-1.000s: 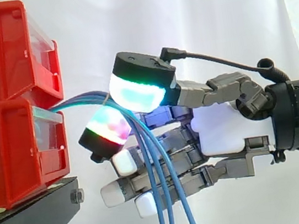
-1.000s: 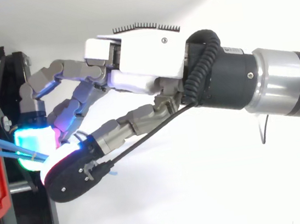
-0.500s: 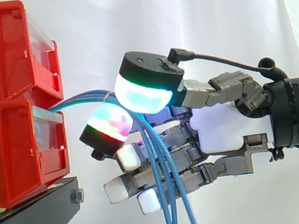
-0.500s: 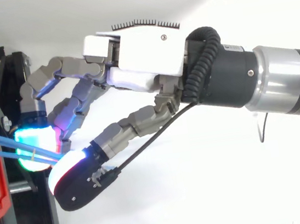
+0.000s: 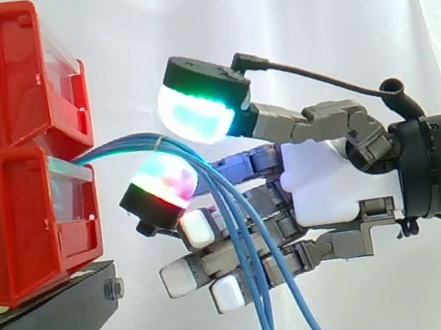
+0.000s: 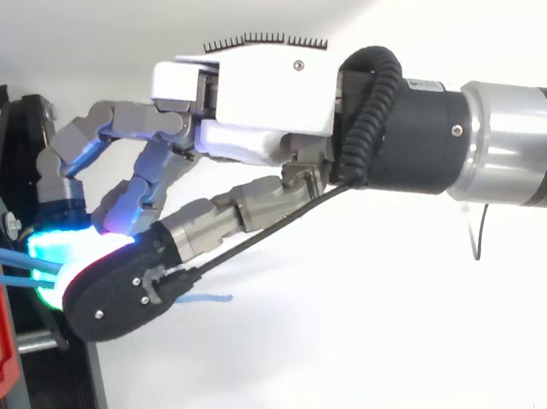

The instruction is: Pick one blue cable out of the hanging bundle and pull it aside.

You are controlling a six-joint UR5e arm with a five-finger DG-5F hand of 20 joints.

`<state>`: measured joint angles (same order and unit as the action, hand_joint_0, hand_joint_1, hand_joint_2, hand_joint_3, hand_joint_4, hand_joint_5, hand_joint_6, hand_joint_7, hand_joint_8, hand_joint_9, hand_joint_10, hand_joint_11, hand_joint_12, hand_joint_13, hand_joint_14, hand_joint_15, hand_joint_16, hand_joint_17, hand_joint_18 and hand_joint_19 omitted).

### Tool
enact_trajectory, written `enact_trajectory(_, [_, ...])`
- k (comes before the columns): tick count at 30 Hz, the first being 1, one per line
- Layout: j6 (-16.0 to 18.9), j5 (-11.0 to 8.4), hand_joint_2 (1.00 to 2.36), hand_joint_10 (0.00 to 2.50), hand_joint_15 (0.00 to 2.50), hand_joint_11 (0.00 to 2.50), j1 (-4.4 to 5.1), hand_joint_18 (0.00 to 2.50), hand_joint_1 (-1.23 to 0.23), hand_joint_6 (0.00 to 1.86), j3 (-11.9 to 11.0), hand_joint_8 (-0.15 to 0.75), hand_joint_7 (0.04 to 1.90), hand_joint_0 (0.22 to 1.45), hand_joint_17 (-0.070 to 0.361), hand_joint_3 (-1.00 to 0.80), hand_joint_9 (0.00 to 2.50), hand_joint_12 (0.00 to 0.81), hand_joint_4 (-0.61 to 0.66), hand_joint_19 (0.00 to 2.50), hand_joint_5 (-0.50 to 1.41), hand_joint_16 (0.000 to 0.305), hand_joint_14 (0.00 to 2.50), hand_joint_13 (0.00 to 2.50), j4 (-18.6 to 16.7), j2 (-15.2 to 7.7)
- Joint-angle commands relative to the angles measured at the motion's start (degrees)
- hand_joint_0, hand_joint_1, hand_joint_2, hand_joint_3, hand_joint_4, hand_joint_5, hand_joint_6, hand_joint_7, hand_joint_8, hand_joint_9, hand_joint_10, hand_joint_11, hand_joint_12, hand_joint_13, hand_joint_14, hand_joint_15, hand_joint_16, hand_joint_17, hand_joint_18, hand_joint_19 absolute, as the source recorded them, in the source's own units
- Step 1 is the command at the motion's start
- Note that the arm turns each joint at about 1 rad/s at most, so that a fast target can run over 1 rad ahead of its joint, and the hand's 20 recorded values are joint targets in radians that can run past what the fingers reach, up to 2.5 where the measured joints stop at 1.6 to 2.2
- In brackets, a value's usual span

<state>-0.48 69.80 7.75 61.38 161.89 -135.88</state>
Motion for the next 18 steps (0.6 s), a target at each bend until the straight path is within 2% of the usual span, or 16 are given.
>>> enact_trajectory(1, [0.04,-0.01,1.01,0.02,0.52,0.55,-0.01,0.74,-0.68,0.89,-0.04,0.335,1.04,0.57,0.109,-0.34,1.14,0.369,0.05,0.65,-0.15,0.049,0.02,0.84,0.00,0.00])
enact_trajectory(7, [0.04,0.08,1.02,0.02,0.52,0.58,-0.01,0.76,-0.80,0.89,-0.04,0.318,1.03,0.61,0.106,-0.25,1.13,0.363,0.04,0.63,-0.15,0.047,0.02,0.85,0.00,0.00])
enact_trajectory(10, [0.13,-0.01,1.02,0.02,0.51,0.59,-0.01,0.78,-0.87,0.89,-0.04,0.309,1.07,0.66,0.102,-0.26,1.12,0.356,-0.01,0.61,-0.15,0.046,0.02,0.86,0.09,0.00])
enact_trajectory(11, [0.13,0.08,1.02,0.02,0.51,0.59,-0.01,0.79,-0.90,0.90,0.05,0.302,1.09,0.70,0.101,-0.29,1.12,0.353,-0.04,0.59,-0.15,0.045,0.02,0.86,0.09,0.00])
enact_trajectory(12, [0.13,0.08,1.02,0.02,0.51,0.59,-0.01,0.80,-0.91,0.89,-0.04,0.297,1.20,0.73,0.099,-0.31,1.12,0.348,-0.06,0.59,-0.15,0.044,0.02,0.86,0.09,0.00])
enact_trajectory(15, [0.13,0.08,1.01,0.02,0.50,0.58,-0.10,0.81,-0.91,0.91,-0.04,0.281,1.18,0.78,0.096,-0.40,1.12,0.346,-0.13,0.59,-0.16,0.043,0.02,0.87,0.18,0.00])
enact_trajectory(16, [0.13,0.08,1.00,0.02,0.51,0.59,-0.10,0.81,-0.90,0.91,-0.04,0.281,1.20,0.80,0.096,-0.47,1.13,0.339,-0.16,0.60,-0.16,0.042,0.02,0.87,0.18,0.00])
enact_trajectory(18, [0.13,0.08,1.00,0.02,0.51,0.59,-0.10,0.82,-0.90,0.91,0.05,0.281,1.26,0.81,0.095,-0.50,1.13,0.336,-0.18,0.60,-0.16,0.042,0.02,0.88,0.18,0.00])
